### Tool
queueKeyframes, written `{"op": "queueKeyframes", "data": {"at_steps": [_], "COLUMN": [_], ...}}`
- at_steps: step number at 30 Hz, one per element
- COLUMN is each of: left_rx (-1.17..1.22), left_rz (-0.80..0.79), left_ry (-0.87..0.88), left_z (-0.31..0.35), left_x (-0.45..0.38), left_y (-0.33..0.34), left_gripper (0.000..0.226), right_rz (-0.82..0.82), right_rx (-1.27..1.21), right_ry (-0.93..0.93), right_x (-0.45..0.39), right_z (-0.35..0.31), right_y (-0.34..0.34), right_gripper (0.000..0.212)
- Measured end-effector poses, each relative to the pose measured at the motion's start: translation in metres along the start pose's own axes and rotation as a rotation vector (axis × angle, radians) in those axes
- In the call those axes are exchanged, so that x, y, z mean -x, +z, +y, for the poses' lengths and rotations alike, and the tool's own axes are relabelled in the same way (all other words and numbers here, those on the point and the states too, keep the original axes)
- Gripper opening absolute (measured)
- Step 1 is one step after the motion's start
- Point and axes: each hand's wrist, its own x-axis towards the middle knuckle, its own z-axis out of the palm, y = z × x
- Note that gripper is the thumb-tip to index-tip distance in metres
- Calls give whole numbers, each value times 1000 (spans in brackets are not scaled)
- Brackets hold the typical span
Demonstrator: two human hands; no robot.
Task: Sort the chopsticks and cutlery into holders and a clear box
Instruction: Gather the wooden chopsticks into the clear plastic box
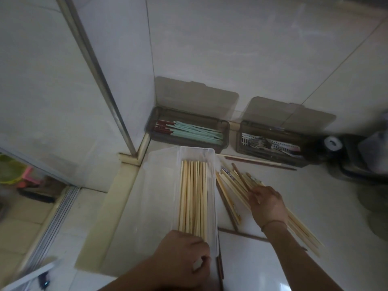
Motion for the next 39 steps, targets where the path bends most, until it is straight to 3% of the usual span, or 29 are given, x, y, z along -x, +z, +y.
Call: {"op": "queueKeyframes", "data": {"at_steps": [5,10,14,18,30,32,34,37,39], "left_rx": [3,20,23,26,33,34,35,7,-16], "left_rz": [-3,-14,-20,-22,-56,-58,-53,-27,-15], "left_ry": [18,1,5,5,-16,-15,-11,-3,11], "left_z": [0,1,3,2,-1,0,-1,-1,-1], "left_x": [0,-1,-2,-2,-1,-1,0,1,1], "left_y": [0,-1,-3,-2,-1,-1,-1,0,0], "left_gripper": [14,14,14,13,13,13,13,13,14], "right_rz": [-93,-83,-171,-291,-267,-220,-51,313,410], "right_rx": [86,89,192,413,318,332,263,-137,-535], "right_ry": [0,3,-205,-155,-50,-58,-116,-275,-246], "right_x": [-8,-39,-76,-96,-92,-88,-80,-56,-31], "right_z": [14,5,-11,-31,-4,1,4,-14,-43], "right_y": [-5,-18,-27,-27,-20,-23,-28,-46,-61], "right_gripper": [16,21,38,45,18,15,13,14,25]}}
